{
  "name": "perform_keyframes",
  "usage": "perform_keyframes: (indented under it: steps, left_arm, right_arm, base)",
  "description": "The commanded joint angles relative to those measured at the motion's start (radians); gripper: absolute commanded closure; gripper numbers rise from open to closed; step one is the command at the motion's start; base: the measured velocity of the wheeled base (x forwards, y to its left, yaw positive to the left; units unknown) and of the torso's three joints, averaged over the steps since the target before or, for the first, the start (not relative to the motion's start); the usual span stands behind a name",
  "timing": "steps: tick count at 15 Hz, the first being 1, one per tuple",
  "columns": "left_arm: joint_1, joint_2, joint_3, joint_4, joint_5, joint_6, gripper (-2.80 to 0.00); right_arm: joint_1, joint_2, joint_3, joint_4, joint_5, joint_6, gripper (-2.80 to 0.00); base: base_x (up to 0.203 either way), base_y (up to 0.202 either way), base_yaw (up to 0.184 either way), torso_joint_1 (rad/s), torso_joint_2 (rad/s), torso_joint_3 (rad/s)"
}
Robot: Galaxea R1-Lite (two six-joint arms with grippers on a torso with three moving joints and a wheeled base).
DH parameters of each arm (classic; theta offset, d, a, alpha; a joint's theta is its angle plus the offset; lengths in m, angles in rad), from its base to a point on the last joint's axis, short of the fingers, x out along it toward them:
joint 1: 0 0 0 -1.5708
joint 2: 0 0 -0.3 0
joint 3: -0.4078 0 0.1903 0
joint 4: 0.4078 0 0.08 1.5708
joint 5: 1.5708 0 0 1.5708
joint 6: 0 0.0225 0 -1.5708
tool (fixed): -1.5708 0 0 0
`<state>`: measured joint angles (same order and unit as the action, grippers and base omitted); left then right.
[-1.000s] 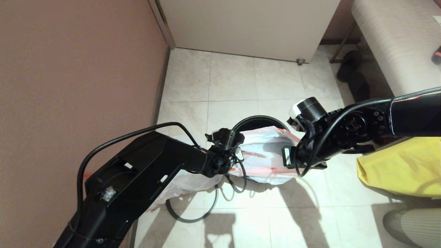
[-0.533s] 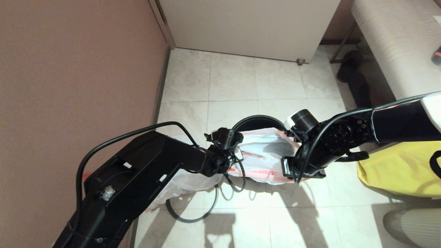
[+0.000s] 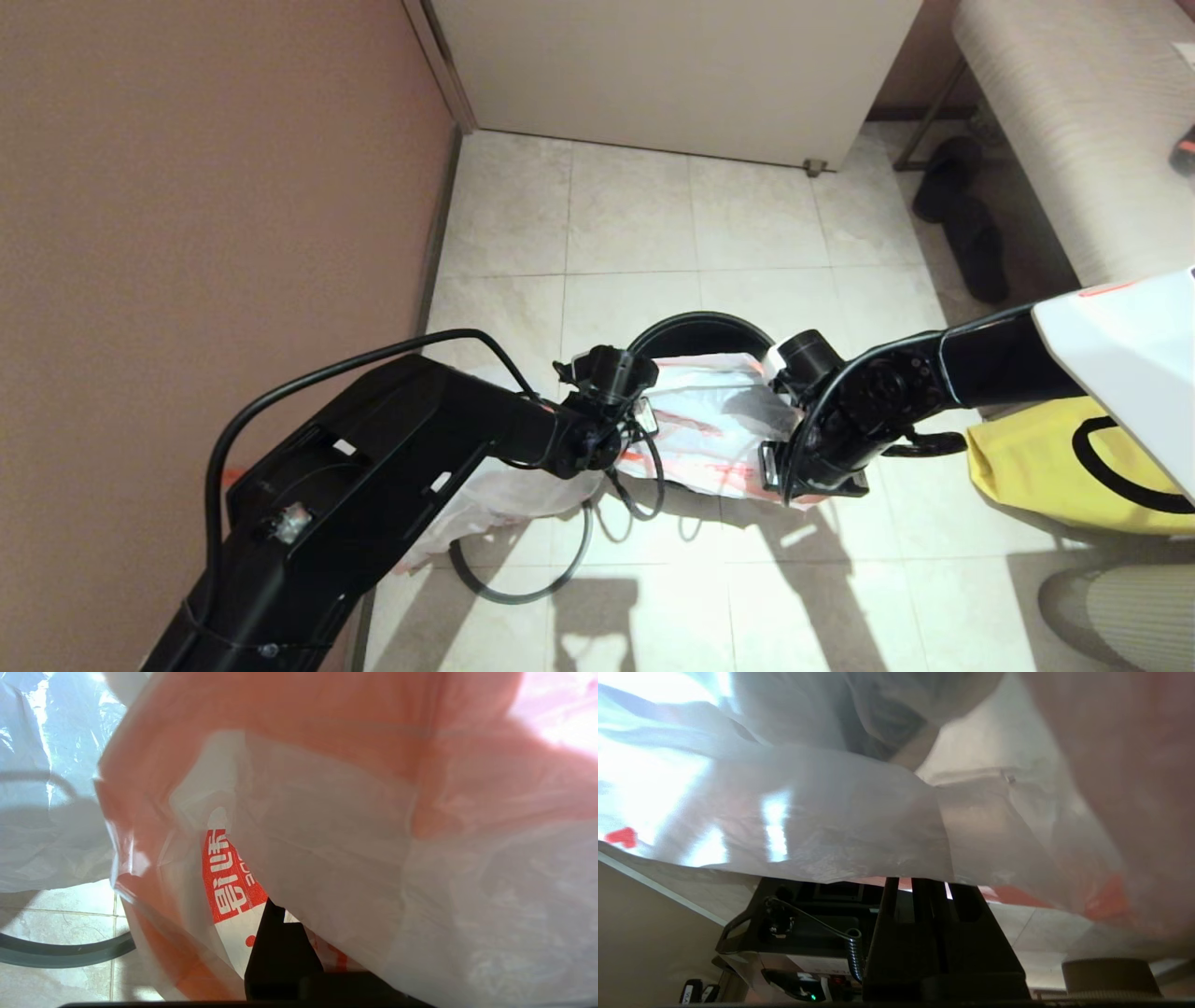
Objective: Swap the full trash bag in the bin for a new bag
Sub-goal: Put the new garbage bag on the trash can
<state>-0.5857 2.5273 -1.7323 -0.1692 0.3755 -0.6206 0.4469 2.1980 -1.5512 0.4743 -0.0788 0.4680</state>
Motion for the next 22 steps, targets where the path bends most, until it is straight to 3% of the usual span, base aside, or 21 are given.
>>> perform_keyframes:
  steps: [1, 4, 7, 13, 18, 22]
  left_arm:
    - [0.0, 0.007, -0.002, -0.001, 0.003, -0.004, 0.0]
    - [0.0, 0.007, -0.001, -0.001, 0.003, -0.004, 0.0]
    - [0.0, 0.002, 0.005, 0.002, -0.02, -0.004, 0.0]
    - [-0.002, 0.007, 0.007, 0.007, -0.026, 0.001, 0.0]
    - [-0.005, 0.011, 0.01, 0.008, -0.032, 0.004, 0.0]
    - [-0.02, 0.011, 0.025, 0.007, -0.047, 0.024, 0.0]
  right_arm:
    - [-0.001, 0.008, 0.006, 0.015, -0.001, 0.013, 0.0]
    - [-0.01, 0.05, -0.016, -0.024, -0.011, 0.014, 0.0]
    - [-0.04, 0.143, -0.096, -0.176, -0.016, 0.019, 0.0]
    - [-0.113, 0.183, -0.162, -0.336, -0.108, 0.027, 0.0]
    - [-0.178, 0.109, -0.172, -0.369, -0.119, 0.027, 0.0]
    - [-0.182, 0.107, -0.221, -0.371, -0.119, 0.027, 0.0]
  base:
    - [0.0, 0.0, 0.0, 0.0, 0.0, 0.0]
    - [0.0, 0.0, 0.0, 0.0, 0.0, 0.0]
    - [0.0, 0.0, 0.0, 0.0, 0.0, 0.0]
    - [0.0, 0.0, 0.0, 0.0, 0.0, 0.0]
    - [0.0, 0.0, 0.0, 0.0, 0.0, 0.0]
    - [0.0, 0.0, 0.0, 0.0, 0.0, 0.0]
